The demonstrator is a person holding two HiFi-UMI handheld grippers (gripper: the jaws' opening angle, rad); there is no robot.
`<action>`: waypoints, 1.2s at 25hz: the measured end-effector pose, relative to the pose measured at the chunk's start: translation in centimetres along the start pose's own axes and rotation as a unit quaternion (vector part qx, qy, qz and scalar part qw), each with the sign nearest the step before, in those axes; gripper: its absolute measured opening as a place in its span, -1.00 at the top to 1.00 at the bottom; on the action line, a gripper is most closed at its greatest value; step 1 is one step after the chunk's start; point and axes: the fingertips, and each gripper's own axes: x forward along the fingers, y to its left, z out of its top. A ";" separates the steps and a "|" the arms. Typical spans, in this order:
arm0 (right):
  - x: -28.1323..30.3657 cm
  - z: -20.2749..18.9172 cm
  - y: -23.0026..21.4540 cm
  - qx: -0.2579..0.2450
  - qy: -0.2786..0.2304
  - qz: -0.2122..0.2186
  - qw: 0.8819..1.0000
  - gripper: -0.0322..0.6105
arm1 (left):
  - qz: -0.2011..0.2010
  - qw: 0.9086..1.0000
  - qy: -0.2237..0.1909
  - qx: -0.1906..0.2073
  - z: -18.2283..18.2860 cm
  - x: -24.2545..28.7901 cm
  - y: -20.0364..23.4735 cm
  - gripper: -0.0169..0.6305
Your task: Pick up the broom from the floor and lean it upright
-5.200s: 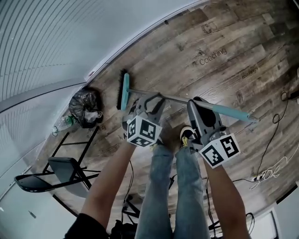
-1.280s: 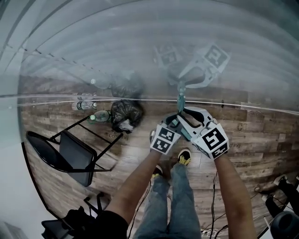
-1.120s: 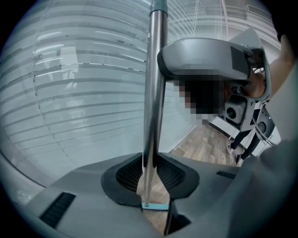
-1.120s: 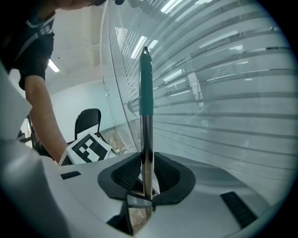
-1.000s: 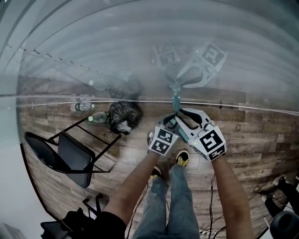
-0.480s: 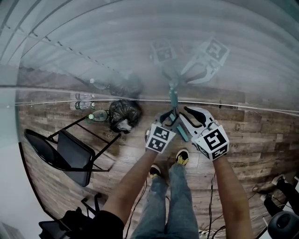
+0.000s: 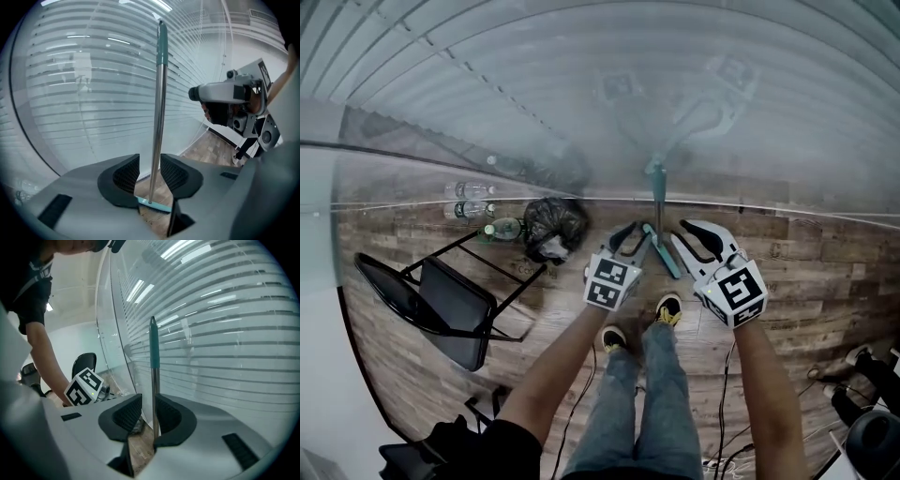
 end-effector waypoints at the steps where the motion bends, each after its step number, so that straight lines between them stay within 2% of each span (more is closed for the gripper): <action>1: -0.8 0.2 0.4 0.001 -0.001 -0.003 1.000 0.60 | 0.003 1.000 -0.009 -0.005 0.3 -1.0 0.0 0.52; 10: -8.3 6.1 6.0 0.003 -0.054 -0.032 0.998 0.60 | -0.012 0.995 -0.096 -0.009 4.6 -12.5 -3.7 0.52; 13: -10.3 8.6 8.2 -0.001 -0.067 -0.042 0.997 0.60 | -0.013 0.992 -0.126 0.002 6.5 -16.8 -5.0 0.52; 16: -12.8 10.8 11.5 -0.022 -0.075 -0.044 0.996 0.60 | -0.001 0.990 -0.136 0.031 7.0 -22.0 -6.7 0.68; 19: -16.1 13.4 14.9 -0.039 -0.078 -0.049 0.995 0.60 | -0.009 0.987 -0.151 0.054 7.7 -27.5 -9.2 0.79; 25: -22.9 19.0 21.8 -0.069 -0.095 -0.062 0.991 0.68 | -0.027 0.981 -0.189 0.037 9.6 -38.0 -12.8 0.87; 30: -28.9 23.1 26.5 -0.101 -0.107 -0.081 0.986 0.78 | -0.047 0.977 -0.207 0.011 10.1 -44.0 -15.3 0.88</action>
